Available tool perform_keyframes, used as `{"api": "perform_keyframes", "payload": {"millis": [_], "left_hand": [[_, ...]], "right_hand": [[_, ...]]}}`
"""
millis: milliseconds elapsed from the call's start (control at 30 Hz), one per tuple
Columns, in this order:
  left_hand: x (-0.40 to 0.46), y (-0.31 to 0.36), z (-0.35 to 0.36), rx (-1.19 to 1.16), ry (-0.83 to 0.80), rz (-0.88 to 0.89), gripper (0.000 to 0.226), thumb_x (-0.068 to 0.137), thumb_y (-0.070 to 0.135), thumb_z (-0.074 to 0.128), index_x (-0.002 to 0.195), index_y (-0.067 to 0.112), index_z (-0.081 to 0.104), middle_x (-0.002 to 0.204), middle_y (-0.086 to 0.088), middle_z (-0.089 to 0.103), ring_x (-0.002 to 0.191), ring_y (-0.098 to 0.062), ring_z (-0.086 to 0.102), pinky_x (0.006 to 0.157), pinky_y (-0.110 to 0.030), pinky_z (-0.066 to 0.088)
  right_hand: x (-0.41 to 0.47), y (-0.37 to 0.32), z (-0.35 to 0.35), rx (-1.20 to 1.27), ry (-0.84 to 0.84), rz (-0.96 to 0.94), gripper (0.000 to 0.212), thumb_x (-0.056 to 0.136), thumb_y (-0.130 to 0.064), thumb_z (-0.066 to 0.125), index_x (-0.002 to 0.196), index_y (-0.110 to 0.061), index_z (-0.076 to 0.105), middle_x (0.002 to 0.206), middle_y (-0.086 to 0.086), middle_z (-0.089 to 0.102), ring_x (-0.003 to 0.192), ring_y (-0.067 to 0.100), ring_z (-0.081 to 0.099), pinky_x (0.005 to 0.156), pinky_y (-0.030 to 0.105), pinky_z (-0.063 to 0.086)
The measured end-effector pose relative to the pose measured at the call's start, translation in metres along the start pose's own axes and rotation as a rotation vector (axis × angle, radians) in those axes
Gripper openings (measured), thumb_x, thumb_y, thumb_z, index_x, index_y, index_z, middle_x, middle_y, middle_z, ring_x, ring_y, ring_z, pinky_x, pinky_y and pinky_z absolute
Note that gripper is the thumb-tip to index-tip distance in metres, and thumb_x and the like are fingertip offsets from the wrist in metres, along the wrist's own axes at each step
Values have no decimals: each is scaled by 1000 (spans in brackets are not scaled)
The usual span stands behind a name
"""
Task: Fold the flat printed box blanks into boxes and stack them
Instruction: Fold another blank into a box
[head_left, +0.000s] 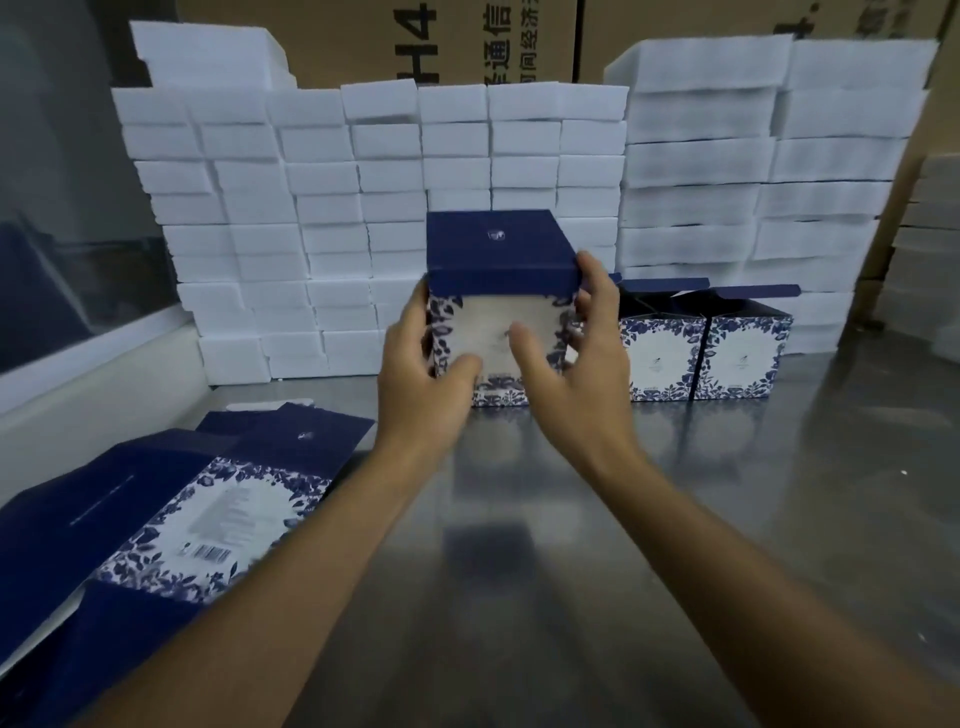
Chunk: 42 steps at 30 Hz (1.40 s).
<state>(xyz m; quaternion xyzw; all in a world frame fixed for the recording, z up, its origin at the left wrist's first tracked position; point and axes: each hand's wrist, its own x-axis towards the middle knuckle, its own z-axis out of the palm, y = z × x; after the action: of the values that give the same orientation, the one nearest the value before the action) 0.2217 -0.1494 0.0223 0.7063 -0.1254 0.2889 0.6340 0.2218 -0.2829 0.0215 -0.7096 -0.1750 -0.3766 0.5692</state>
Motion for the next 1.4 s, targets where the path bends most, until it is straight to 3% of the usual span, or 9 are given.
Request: {"api": "perform_keyframes", "payload": {"millis": [100, 300, 400, 467, 667, 933, 1200, 1300, 1400], "left_hand": [[50, 13, 5, 25, 25, 32, 71, 83, 3, 60, 142, 38, 42, 121, 11, 61, 106, -5, 62, 77, -18, 55], [136, 4, 15, 80, 38, -85, 53, 84, 6, 61, 125, 33, 40, 103, 18, 59, 99, -10, 61, 90, -38, 55], [158, -21, 19, 177, -36, -113, 66, 82, 3, 58, 136, 35, 36, 101, 22, 55, 97, -7, 59, 73, -26, 53], [164, -38, 22, 261, -130, -143, 75, 83, 2, 58, 144, 37, 30, 99, 27, 52, 96, -6, 58, 66, -19, 44], [172, -75, 32, 328, -285, -197, 77, 87, 3, 56, 148, 39, 27, 124, 11, 56, 111, -15, 55, 89, -29, 47], [168, -92, 30, 360, -160, -216, 59, 87, 6, 58, 137, 30, 40, 91, 20, 51, 83, -2, 54, 53, -9, 34], [166, -82, 27, 400, -337, -304, 80, 81, 3, 65, 147, 26, 26, 125, 0, 58, 112, -23, 57, 92, -33, 48], [161, -82, 23, 433, -334, -317, 82, 81, 4, 66, 148, 23, 22, 116, 3, 55, 104, -19, 55, 80, -28, 47], [142, -84, 18, 549, -266, -270, 69, 84, 10, 64, 143, 17, 29, 117, -4, 55, 94, -17, 48, 68, -28, 40]], "right_hand": [[50, -6, 12, 53, 20, 16, 67, 93, -23, 65, 149, -38, 31, 118, -26, 54, 107, -6, 59, 89, 22, 54], [130, 11, 35, -59, -48, 25, 66, 96, -23, 59, 152, -34, 27, 141, -2, 52, 123, 18, 56, 98, 47, 53], [154, 30, 44, -136, -94, 64, 67, 94, -21, 61, 152, -30, 27, 108, -10, 58, 102, 18, 62, 91, 48, 56], [164, 46, 46, -215, -133, 129, 71, 92, -22, 66, 151, -26, 26, 107, -3, 59, 99, 24, 62, 92, 49, 54], [168, 84, 43, -410, -164, 209, 60, 94, -17, 65, 143, -25, 31, 112, 9, 58, 91, 31, 63, 85, 51, 55], [161, 88, 42, -451, -185, 134, 59, 94, -17, 63, 144, -30, 34, 121, 9, 63, 93, 30, 66, 82, 51, 57], [160, 83, 44, -525, -238, 134, 74, 94, -14, 59, 156, -22, 20, 109, 13, 65, 86, 29, 63, 83, 48, 56], [155, 80, 42, -571, -334, 85, 90, 95, -19, 59, 161, -18, -3, 133, 15, 57, 95, 25, 56, 84, 40, 53], [139, 75, 39, -526, -244, 48, 89, 95, -20, 57, 160, -18, -3, 154, 10, 40, 121, 29, 52, 89, 35, 43]]}}
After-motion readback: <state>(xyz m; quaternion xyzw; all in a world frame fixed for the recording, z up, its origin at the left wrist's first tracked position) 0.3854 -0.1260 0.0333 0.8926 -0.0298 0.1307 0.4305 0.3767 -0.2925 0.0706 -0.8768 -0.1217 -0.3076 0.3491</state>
